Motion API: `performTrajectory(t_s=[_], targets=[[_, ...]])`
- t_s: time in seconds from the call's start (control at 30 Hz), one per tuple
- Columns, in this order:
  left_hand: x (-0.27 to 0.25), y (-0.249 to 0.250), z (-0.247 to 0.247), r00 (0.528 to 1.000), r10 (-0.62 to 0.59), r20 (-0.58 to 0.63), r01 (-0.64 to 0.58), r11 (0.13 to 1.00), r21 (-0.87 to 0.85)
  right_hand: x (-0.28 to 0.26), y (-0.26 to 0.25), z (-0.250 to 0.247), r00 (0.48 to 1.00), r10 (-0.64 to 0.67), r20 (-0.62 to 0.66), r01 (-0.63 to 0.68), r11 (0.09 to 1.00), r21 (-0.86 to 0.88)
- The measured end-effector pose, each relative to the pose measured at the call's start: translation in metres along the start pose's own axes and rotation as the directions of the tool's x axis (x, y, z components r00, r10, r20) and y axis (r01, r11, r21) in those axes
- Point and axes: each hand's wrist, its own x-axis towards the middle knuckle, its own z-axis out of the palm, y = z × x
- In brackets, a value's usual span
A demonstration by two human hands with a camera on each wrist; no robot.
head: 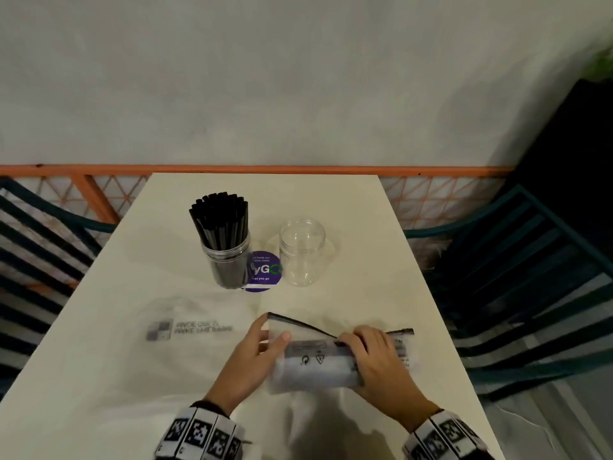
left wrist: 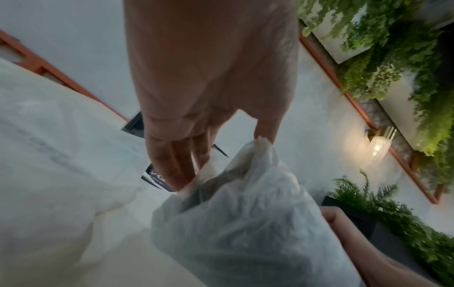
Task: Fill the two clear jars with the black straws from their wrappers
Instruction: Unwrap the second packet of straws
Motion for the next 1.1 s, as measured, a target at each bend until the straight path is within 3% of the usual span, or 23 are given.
performTrajectory(t_s=[0.07,0.17,0.27,0.33,0.43,0.5,0.57,0.67,0.73,0.87,0.97,1.03,1.1], targets=[[0.0,-0.003,0.002,0.994,0.066,-0.091,-0.072,0.995,-0.063,-0.003,0.003,-0.001,1.0,0.008,0.022,-0.008,1.0,0.013],[-0.001,-0.009,0.001,0.959,0.173,-0.226,-0.176,0.984,0.006,-0.006,0.007,-0.008,0.991,-0.021,0.129,0.015,0.999,0.048],[-0.006,-0.006,-0.001,0.935,0.218,-0.279,-0.216,0.976,0.04,-0.005,0.012,-0.019,0.961,0.047,0.271,-0.1,0.978,0.185],[-0.006,-0.006,-0.001,0.947,0.213,-0.24,-0.187,0.974,0.124,-0.002,0.02,-0.025,0.961,0.071,0.267,-0.121,0.977,0.177],[-0.005,-0.011,0.008,0.987,0.152,-0.059,-0.131,0.955,0.265,-0.001,0.036,-0.028,0.952,0.047,0.304,-0.089,0.988,0.127],[-0.003,-0.019,0.017,0.986,0.169,-0.001,-0.153,0.895,0.418,-0.001,0.038,-0.028,0.945,0.03,0.327,-0.087,0.983,0.16],[0.0,-0.022,0.021,0.968,0.245,-0.058,-0.178,0.828,0.531,-0.001,0.036,-0.029,0.949,0.01,0.316,-0.078,0.976,0.202],[0.008,-0.017,0.024,0.91,0.413,0.028,-0.288,0.583,0.76,-0.002,0.039,-0.029,0.963,0.016,0.269,-0.082,0.968,0.236],[0.012,-0.014,0.022,0.903,0.426,0.054,-0.292,0.516,0.805,-0.006,0.05,-0.029,0.967,0.036,0.253,-0.093,0.972,0.216],[0.019,-0.006,0.003,0.925,0.38,-0.01,-0.276,0.69,0.67,-0.017,0.078,-0.037,0.973,0.164,0.16,-0.203,0.941,0.271],[0.016,0.008,-0.012,0.93,0.364,-0.057,-0.289,0.817,0.499,-0.025,0.089,-0.048,0.978,0.196,0.074,-0.21,0.92,0.33],[0.017,0.016,-0.017,0.913,0.399,-0.083,-0.328,0.841,0.43,-0.026,0.083,-0.06,0.972,0.21,0.107,-0.235,0.892,0.387],[0.018,0.023,-0.021,0.927,0.367,-0.072,-0.32,0.877,0.358,-0.025,0.07,-0.066,0.959,0.218,0.184,-0.278,0.857,0.434]])
